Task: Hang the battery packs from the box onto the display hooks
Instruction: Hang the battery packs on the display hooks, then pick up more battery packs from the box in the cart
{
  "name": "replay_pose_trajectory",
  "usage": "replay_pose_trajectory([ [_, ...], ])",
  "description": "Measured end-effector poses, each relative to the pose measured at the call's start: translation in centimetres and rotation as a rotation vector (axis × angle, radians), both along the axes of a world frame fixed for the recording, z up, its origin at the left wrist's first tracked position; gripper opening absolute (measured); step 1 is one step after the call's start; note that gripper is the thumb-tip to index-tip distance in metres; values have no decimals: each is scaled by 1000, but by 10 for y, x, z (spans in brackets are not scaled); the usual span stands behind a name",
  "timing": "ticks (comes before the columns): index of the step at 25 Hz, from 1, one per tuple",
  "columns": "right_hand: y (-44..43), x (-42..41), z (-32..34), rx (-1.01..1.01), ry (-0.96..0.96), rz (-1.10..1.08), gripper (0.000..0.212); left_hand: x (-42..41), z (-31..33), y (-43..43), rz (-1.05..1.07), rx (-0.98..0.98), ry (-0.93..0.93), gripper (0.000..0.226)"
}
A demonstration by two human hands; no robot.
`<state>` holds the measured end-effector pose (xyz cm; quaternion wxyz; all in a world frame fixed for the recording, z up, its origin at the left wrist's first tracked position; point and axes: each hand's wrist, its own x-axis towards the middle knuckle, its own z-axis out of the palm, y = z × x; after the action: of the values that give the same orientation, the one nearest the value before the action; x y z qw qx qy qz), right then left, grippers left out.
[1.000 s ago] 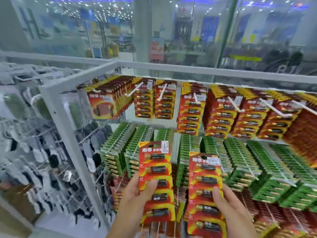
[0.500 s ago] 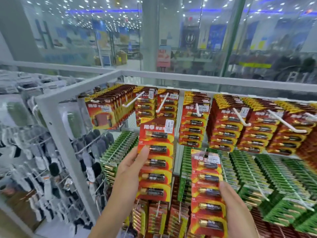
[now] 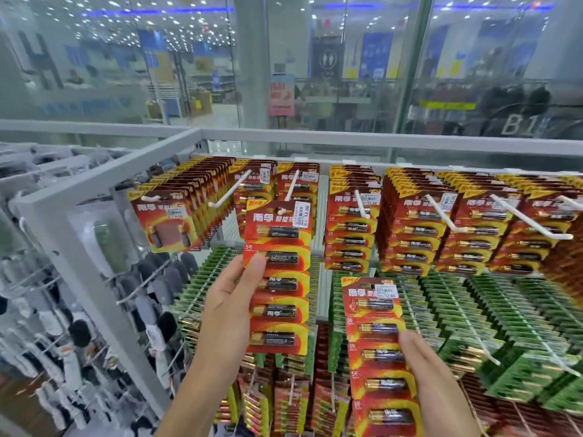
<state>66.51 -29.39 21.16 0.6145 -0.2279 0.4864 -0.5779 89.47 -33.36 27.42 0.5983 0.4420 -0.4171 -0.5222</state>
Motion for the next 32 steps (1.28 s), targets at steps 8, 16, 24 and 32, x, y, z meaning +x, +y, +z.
replay_pose_trajectory([
  [8,5,1,14,-37,-31,-72,34,-11,-2,-30,-36,55,-41,31],
  [16,9,-16,55,-188,125,-133,28,-30,-13,-153,16,45,-117,29],
  [24,19,-43,66,-265,253,-266,26,-33,-53,-211,171,-19,-187,77],
  [32,11,-39,63,-236,312,-314,32,-35,-44,-199,231,-68,-189,41],
])
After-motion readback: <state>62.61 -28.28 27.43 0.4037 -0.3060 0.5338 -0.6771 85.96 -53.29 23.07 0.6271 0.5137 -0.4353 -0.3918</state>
